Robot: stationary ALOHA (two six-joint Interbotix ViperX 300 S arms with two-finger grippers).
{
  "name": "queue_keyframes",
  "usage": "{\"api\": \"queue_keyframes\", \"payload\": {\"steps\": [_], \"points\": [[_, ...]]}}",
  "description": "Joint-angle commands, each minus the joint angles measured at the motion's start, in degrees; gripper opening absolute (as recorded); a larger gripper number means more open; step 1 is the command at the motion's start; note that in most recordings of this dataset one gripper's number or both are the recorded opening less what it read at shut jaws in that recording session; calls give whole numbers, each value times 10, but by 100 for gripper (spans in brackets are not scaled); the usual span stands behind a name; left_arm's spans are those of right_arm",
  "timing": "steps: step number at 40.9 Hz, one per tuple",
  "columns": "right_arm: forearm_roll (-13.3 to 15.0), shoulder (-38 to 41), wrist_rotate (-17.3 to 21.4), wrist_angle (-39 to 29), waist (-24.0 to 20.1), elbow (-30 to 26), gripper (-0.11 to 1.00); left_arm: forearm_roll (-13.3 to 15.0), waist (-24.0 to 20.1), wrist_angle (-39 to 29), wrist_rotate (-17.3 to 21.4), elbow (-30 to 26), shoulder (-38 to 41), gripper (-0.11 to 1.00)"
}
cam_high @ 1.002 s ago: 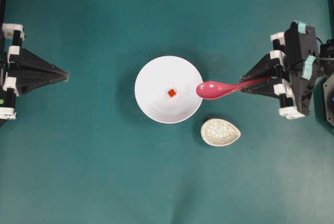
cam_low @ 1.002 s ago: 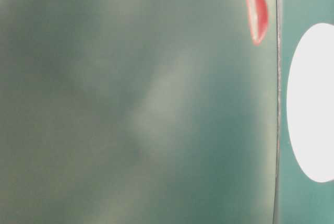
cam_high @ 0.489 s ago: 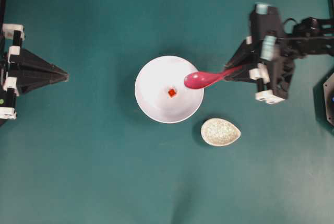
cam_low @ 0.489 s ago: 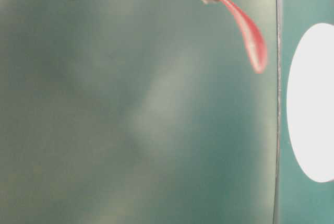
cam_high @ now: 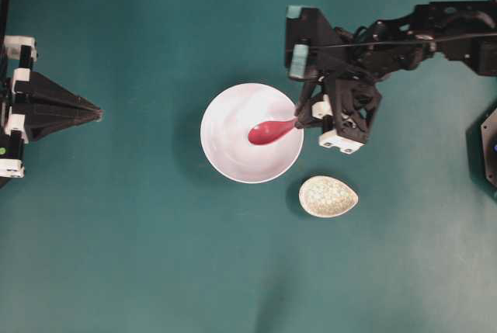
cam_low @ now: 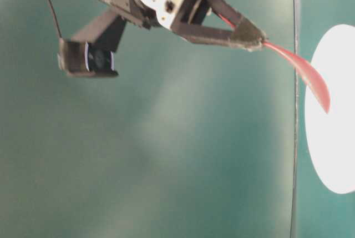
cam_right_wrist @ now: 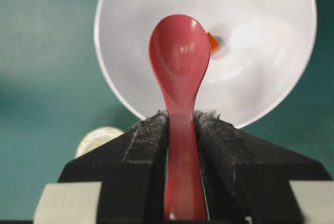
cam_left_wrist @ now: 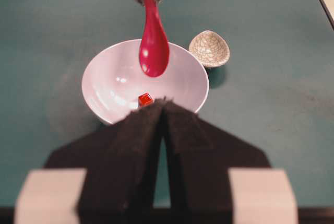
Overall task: Grip the spoon and scoop the red block from the bowl with right arm.
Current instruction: 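Lower the spoon bowl into the white bowl beside the red cube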
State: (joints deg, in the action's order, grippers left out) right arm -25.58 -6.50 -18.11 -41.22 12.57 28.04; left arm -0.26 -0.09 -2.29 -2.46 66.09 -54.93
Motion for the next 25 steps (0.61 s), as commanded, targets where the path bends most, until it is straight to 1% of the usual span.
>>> {"api": "queue_keyframes", "payload": {"steps": [1,5,9,25], "points": [[21,-2,22,-13,1,-23,25,0,1,3,-1,-13,4,2],[41,0,47,-24,1,-22,25,-1,1,2,-1,-13,4,2],[54,0,62,-25,-1,-19,25,0,1,2,-1,-12,4,2],[57,38,66,-20,-29,-18,25,0,1,3,-1,-12,4,2]]}}
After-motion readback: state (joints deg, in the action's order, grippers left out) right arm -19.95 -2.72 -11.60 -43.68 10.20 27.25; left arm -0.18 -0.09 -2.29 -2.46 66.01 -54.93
